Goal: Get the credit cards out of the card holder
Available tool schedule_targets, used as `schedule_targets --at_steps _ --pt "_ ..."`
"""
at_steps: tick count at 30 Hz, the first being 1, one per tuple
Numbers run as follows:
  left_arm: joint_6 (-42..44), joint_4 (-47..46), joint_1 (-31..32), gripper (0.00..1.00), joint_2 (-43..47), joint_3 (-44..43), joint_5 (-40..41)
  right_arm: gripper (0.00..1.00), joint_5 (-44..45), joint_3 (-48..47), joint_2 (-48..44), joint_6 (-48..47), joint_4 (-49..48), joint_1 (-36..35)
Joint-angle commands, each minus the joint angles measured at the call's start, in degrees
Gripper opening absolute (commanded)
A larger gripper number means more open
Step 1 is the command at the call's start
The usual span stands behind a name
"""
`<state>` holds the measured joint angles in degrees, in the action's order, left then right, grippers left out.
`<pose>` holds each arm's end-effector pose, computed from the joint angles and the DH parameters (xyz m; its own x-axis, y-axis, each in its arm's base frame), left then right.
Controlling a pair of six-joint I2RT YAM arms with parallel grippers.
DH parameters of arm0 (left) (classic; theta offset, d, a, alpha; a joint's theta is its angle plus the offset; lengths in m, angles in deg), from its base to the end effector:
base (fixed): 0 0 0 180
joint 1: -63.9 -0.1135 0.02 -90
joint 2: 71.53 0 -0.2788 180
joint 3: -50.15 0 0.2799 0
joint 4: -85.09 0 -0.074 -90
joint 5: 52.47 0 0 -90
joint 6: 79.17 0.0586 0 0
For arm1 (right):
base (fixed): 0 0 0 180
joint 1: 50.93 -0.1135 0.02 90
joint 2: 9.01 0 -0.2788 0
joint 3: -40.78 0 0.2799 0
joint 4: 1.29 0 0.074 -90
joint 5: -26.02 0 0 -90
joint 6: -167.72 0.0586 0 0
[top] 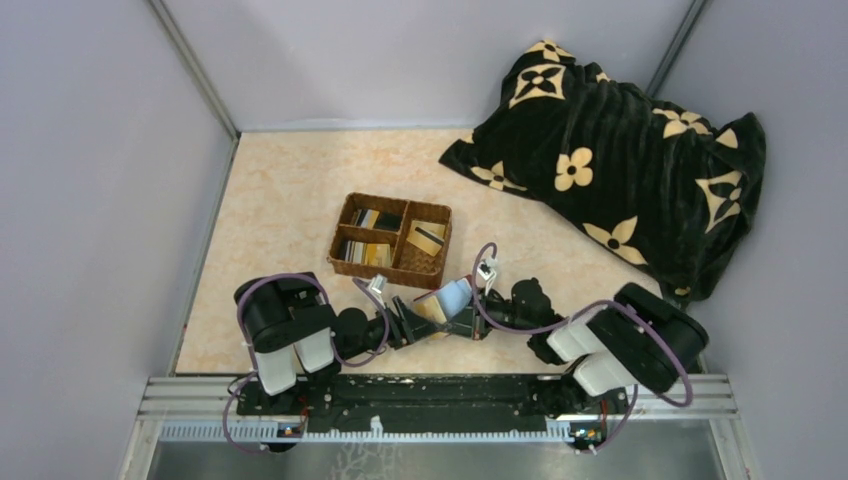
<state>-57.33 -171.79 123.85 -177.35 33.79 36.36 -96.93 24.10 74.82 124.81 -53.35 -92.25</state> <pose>0.1132 -0.1980 0.0730 -0.8531 -0.3786 -0.3590 0.2244 0.3548 -0.9076 0.1424 0.1676 0.1007 -0.8278 0.0906 -0.5537 -0.5026 0.3189 0.8036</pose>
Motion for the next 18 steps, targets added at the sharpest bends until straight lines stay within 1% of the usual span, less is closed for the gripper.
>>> schedule_targets --at_steps 1,5,9,14,18 --pt "1.52 -7.82 -0.59 0.77 -1.0 1.94 -1.08 0.0 2.98 -3.35 -9.37 -5.93 18.34 -0.68" --pt "1.83 -5.03 -1.12 0.77 2.69 2.39 -1.71 0.0 5.03 -4.58 -14.68 -7.16 28.43 0.74" --pt "3.66 4.49 -1.32 0.77 10.08 1.81 -1.92 0.0 7.2 -5.46 -18.21 -8.0 36.31 2.26" --pt "7.03 19.52 -1.47 0.78 19.8 -0.83 -1.26 0.0 7.79 -5.86 -19.03 -8.29 38.42 3.12" --pt "10.74 31.64 -1.85 0.79 26.11 -5.13 -1.55 0.0 7.65 -5.98 -18.44 -7.81 38.39 3.43"
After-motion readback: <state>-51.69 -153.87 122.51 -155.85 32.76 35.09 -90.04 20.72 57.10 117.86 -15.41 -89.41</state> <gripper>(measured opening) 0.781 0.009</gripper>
